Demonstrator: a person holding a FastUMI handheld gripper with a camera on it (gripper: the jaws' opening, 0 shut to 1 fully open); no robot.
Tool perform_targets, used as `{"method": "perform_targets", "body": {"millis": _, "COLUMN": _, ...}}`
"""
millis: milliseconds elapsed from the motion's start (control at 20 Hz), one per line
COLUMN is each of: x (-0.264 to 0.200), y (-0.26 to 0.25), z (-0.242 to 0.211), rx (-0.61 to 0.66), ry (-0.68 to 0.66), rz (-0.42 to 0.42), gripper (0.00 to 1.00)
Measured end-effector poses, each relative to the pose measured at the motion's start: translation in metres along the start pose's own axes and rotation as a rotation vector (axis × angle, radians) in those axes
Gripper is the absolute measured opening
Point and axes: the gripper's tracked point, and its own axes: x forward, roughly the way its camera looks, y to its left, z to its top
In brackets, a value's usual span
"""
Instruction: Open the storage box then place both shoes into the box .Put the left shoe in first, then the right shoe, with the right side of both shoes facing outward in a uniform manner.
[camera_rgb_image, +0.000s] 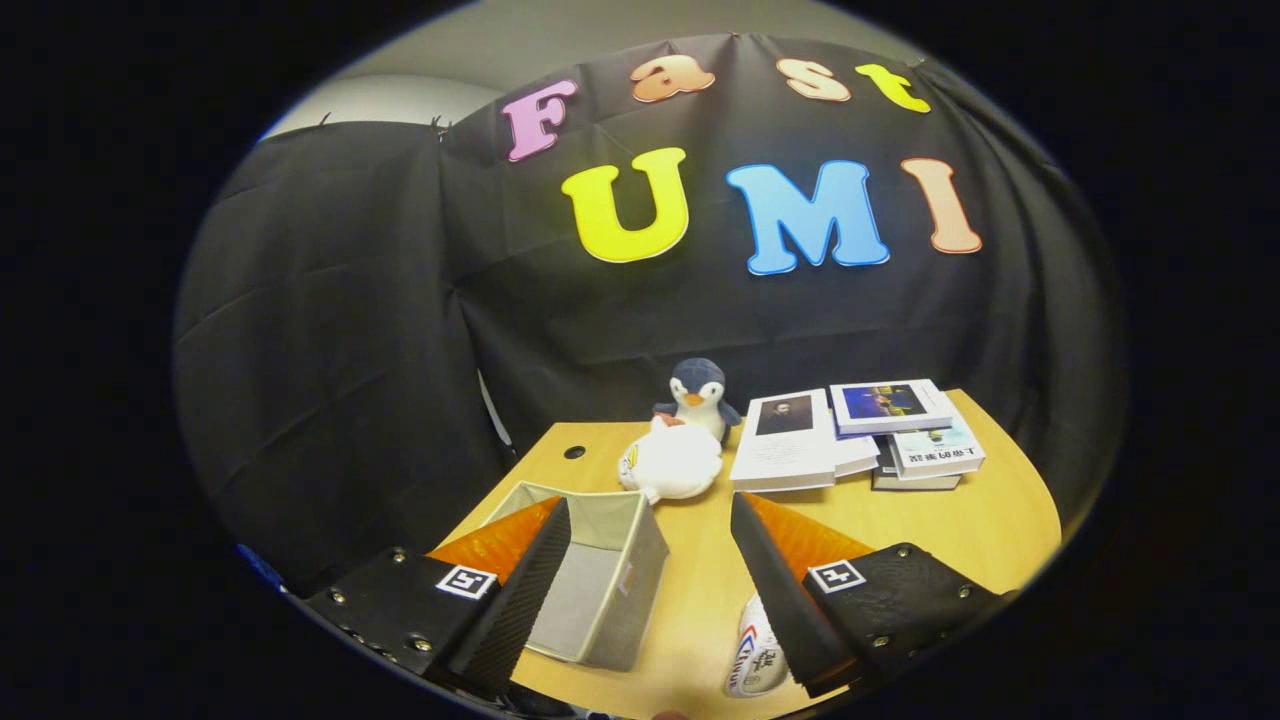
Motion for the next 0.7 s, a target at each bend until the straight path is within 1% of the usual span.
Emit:
{"method": "perform_targets", "body": {"millis": 250, "x": -0.001, "y": -0.043, "z": -0.022, "rx": 0.008, "ry": 0.027, "rz": -0.052, "gripper": 0.98}}
{"method": "perform_targets", "body": {"millis": 700, "x": 0.016, "y": -0.103, "z": -0.096, "rx": 0.073, "ry": 0.164, "rz": -0.117, "gripper": 0.98}}
